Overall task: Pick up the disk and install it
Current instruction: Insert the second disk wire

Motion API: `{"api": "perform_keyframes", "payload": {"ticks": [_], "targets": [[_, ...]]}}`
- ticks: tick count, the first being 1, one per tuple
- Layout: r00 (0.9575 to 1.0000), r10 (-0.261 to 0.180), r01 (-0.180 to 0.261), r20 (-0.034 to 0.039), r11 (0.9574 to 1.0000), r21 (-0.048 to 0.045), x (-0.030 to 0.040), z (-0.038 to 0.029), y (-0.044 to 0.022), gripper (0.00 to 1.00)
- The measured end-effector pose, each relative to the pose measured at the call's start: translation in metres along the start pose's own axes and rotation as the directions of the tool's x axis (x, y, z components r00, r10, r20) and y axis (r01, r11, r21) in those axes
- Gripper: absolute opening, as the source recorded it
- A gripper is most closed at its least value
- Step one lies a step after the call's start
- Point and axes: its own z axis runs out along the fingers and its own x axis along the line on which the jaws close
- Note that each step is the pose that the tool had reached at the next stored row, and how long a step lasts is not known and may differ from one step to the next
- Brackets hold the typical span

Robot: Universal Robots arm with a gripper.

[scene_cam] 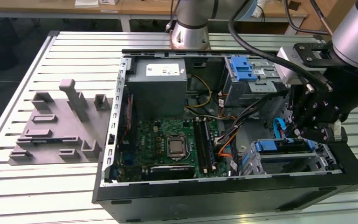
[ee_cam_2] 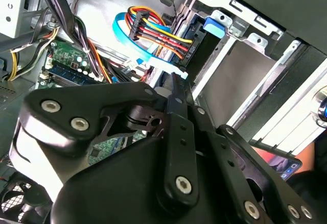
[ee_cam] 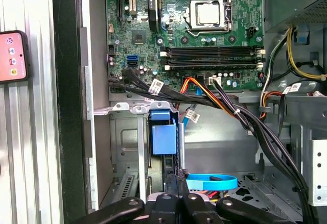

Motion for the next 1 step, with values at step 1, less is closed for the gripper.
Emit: {"api": "perform_keyframes", "payload": {"ticks": [1], "targets": [[1.0000,0.000,0.000,-0.0001,1.0000,0.0000,0.0000,0.0000,0.0000,0.11]]}}
